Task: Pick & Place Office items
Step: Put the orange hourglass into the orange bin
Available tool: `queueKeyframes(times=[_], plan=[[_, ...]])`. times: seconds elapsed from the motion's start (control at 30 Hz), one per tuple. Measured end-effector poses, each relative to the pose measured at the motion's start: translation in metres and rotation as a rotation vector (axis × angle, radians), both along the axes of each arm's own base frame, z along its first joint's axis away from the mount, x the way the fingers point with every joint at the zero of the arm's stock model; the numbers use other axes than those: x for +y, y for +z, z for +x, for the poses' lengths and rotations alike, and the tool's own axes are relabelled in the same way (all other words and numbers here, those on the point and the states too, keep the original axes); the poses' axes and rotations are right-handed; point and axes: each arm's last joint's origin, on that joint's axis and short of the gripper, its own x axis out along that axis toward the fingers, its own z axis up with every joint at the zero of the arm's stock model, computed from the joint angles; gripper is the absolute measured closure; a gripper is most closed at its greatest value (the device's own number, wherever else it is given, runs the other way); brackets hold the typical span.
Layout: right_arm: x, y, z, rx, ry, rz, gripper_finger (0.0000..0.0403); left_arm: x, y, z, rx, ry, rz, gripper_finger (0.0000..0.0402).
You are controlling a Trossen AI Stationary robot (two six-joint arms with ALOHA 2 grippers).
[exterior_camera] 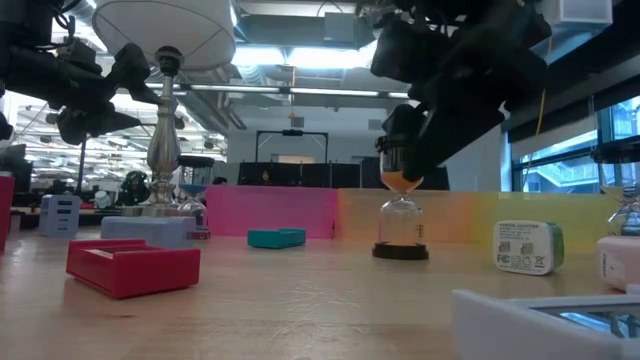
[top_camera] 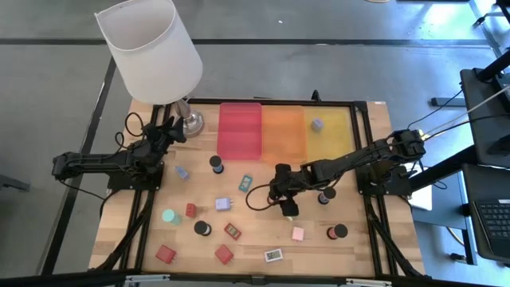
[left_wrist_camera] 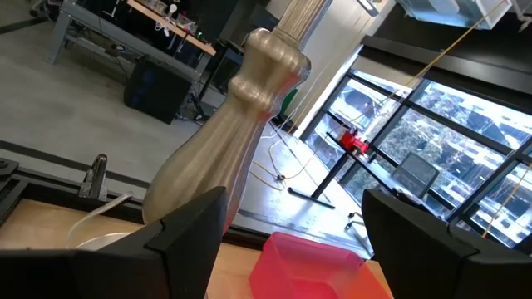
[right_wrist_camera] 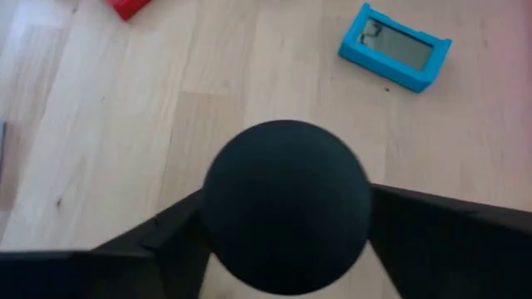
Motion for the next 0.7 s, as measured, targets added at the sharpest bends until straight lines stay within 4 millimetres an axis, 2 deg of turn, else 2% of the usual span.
queueKeyframes(times=[0.13,0.23,0.47,0.7], plan=[[0.000,0.000,0.000,0.003,-0.022,0.015,0.0206,0.000,0.000,0.000,0.000,0.000,0.000,0.0125],[0.000,0.001,0.001,-0.002,-0.043,0.030,0.0244,0.000,0.000,0.000,0.000,0.000,0.000,0.0125],[-0.001,0.008,-0.003,-0.001,-0.114,0.081,0.0243,0.000,0.000,0.000,0.000,0.000,0.000,0.0125],[-0.010,0.050,-0.017,-0.120,-0.155,0.131,0.0243,0.000,0.000,0.000,0.000,0.000,0.000,0.0125]])
